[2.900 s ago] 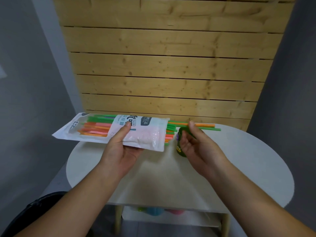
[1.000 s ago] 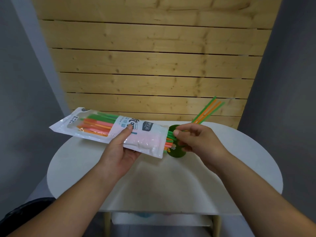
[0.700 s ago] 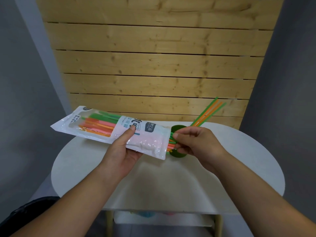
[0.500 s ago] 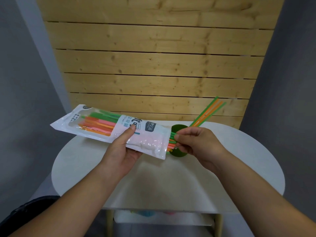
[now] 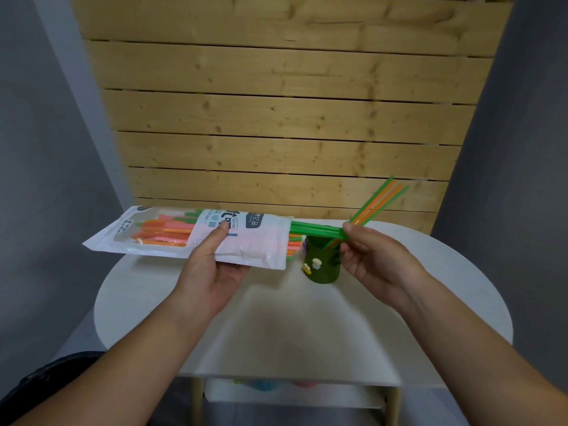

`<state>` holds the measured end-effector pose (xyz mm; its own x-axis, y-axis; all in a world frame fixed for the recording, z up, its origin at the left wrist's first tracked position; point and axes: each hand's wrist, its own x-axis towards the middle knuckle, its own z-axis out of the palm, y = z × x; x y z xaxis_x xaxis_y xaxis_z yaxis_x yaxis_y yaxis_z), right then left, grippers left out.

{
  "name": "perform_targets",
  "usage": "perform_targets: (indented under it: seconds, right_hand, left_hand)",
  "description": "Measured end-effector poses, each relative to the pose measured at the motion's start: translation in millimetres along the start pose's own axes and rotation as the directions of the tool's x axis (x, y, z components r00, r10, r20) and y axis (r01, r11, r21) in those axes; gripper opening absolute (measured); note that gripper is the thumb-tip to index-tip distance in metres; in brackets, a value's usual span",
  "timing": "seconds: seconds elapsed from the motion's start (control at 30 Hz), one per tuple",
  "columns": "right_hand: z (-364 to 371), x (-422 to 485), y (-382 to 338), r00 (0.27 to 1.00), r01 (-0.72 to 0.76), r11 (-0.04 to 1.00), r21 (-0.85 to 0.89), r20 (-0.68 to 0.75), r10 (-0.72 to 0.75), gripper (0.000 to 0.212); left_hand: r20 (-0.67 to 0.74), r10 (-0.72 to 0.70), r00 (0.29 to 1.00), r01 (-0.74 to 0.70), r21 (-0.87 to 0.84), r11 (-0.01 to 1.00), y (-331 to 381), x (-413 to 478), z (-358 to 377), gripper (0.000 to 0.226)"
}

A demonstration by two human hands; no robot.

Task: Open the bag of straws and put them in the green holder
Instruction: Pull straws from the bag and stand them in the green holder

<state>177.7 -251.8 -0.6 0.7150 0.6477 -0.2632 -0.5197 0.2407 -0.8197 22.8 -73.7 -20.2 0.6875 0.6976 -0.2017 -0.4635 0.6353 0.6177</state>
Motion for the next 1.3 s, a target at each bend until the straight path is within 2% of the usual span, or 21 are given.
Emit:
perform_targets:
  seconds: [0.07, 0.17, 0.27, 0.4, 0.53, 0.67, 0.73, 0.83, 0.97, 1.07, 1.17, 1.3]
  right_hand:
    - [4, -2, 11, 0.999, -0.033, 0.999, 0.027, 0.008, 0.033, 0.027]
    - [14, -6, 23, 0.999, -0.043, 0.995, 0.087, 0.027, 0.041, 0.017]
    - [25, -6, 26, 1.0, 0.021, 0.981, 0.195, -0.009, -0.02, 0.005]
    - [33, -5, 25, 0.996, 0.078, 0.964, 0.253, -0.064, -0.063, 0.005]
    - [35, -3, 27, 0.996, 0.084, 0.951, 0.297, -0.05, -0.072, 0.011]
    - [37, -2, 37, 0.998, 0.056, 0.979, 0.195, -0.027, -0.051, 0.019]
    - [39, -1, 38, 0.996, 0.073, 0.983, 0.166, -0.061, -0.064, 0.014]
    - [40, -1, 31, 0.988, 0.123, 0.973, 0.195, -0.115, -0.102, 0.007]
    - [34, 1, 26, 0.986, 0.11, 0.949, 0.296, -0.152, -0.067, 0.014]
    - [34, 1, 34, 0.993, 0.074, 0.964, 0.256, -0.113, -0.046, 0.02]
    - [41, 1, 41, 0.991, 0.101, 0.983, 0.152, -0.102, -0.086, 0.02]
    - [47, 2, 36, 0.966, 0.209, 0.971, 0.115, -0.177, -0.187, 0.022]
  left_hand:
    - [0.001, 0.0, 1.0, 0.0, -0.012, 1.0, 0, 0, 0, 0.024]
    - [-0.003, -0.001, 1.0, 0.001, -0.012, 1.0, -1, -1, 0, 0.025]
    - [-0.004, -0.012, 1.0, 0.012, 0.001, 1.0, -2, -2, 1, 0.021]
    - [0.003, -0.018, 1.0, 0.018, 0.0, 1.0, -5, -3, 1, 0.027]
    - [0.005, -0.019, 1.0, 0.02, -0.015, 1.0, -5, -2, 1, 0.027]
    - [0.0, -0.028, 1.0, 0.028, -0.024, 0.999, -7, -2, 1, 0.027]
    - [0.001, -0.033, 0.999, 0.033, -0.02, 0.999, -8, -2, 2, 0.025]
    - [-0.007, -0.027, 1.0, 0.027, -0.036, 0.999, -7, -2, 2, 0.023]
    - [-0.036, -0.005, 0.999, 0.003, -0.075, 0.997, -4, 0, 0, 0.027]
    - [-0.041, -0.008, 0.999, 0.005, -0.078, 0.997, -5, 0, 1, 0.026]
    - [-0.032, -0.02, 0.999, 0.017, -0.068, 0.998, -9, 0, 2, 0.026]
    - [-0.036, -0.025, 0.999, 0.022, -0.066, 0.998, -11, 0, 2, 0.027]
